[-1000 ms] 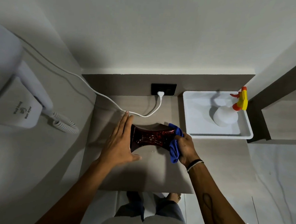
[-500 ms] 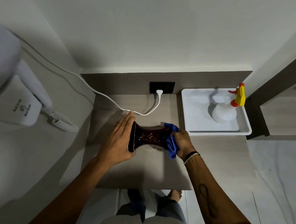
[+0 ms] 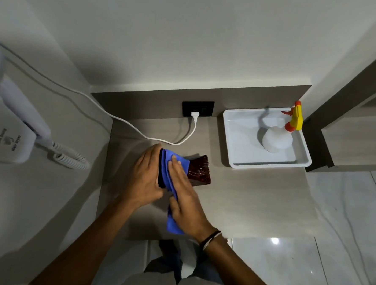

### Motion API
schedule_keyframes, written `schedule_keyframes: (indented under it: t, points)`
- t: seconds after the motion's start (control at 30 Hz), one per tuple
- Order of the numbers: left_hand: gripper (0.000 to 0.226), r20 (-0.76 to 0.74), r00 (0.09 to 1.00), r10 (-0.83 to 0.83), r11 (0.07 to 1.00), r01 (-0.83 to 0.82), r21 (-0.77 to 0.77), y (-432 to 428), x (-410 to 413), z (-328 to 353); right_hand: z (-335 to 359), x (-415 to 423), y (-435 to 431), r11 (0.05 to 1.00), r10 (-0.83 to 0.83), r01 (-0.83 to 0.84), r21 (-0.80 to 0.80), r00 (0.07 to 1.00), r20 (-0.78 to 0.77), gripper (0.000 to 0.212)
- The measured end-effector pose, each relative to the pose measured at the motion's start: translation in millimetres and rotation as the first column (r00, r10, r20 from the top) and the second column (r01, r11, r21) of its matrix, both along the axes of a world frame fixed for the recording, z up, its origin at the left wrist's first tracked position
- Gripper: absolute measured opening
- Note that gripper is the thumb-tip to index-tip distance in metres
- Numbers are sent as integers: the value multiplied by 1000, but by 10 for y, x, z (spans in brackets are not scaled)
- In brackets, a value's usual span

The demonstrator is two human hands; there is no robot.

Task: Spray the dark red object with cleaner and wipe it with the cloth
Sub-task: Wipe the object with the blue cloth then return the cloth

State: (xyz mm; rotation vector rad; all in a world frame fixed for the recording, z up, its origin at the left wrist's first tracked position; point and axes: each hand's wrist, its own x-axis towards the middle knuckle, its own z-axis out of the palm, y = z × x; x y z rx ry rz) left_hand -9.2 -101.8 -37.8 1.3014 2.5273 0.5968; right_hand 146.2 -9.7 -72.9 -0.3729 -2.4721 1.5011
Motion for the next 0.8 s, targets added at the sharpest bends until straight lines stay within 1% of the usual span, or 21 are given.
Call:
schedule_keyframes:
  t: [0.07, 0.13, 0.17, 0.2, 0.23, 0.27, 0.33, 0.4, 0.47, 0.5, 0.57, 0.6, 0.63, 0.7, 0.77, 0.8]
  points:
    - [92, 0, 1000, 0, 1000, 0, 10, -31, -72, -3, -159, 11, 69, 991, 36, -41, 126, 999, 38, 99]
    - [97, 15, 999, 44, 999, -44, 16, -72, -138, 1, -317, 67, 305, 959, -38, -14, 284, 984, 175, 104]
    - [98, 37, 997, 67, 998, -67, 16, -87, -167, 4, -373, 90, 430, 940, -94, 7, 341, 967, 239, 105]
    - [98, 58, 995, 80, 996, -81, 24, -91, -182, 5, -392, 96, 519, 935, -132, 25, 355, 951, 280, 103]
    - [96, 68, 994, 84, 996, -87, 29, -86, -193, 1, -373, 70, 537, 946, -146, 48, 320, 946, 289, 102]
    - [94, 77, 993, 87, 996, -90, 29, -73, -196, -5, -317, 16, 487, 963, -124, 48, 265, 952, 280, 101]
    - [86, 119, 989, 92, 994, -97, 44, -62, -174, -20, -208, -121, 232, 984, -18, -12, 178, 986, 166, 104]
    - [80, 142, 986, 83, 994, -93, 63, -72, -148, -41, -121, -208, -67, 981, 77, -88, 175, 995, 65, 105]
    - [80, 145, 987, 73, 996, -80, 42, -107, -172, -56, -156, -224, -90, 970, 100, -100, 223, 995, 12, 105]
    - [82, 150, 985, 86, 995, -92, 33, -135, -197, -58, -201, -200, 14, 955, 82, -87, 284, 996, 31, 105]
    - [97, 127, 984, 126, 992, -126, -9, -172, -223, -46, -324, -89, 307, 913, -14, -53, 404, 987, 161, 101]
    - [104, 123, 983, 134, 991, -131, -32, -169, -218, -37, -375, -36, 444, 899, -72, -38, 436, 970, 232, 99]
    - [107, 128, 983, 133, 991, -129, -38, -149, -207, -28, -404, -4, 536, 903, -117, -11, 429, 956, 271, 98]
    - [103, 139, 983, 119, 993, -117, -25, -82, -175, -3, -372, -43, 465, 938, -134, 35, 344, 955, 267, 99]
    - [92, 145, 983, 114, 993, -116, 5, -38, -161, 14, -282, -161, 170, 975, -52, 14, 224, 985, 165, 93]
    - [89, 141, 984, 111, 993, -115, 19, -33, -159, 9, -246, -202, 10, 978, -7, -16, 209, 994, 106, 90]
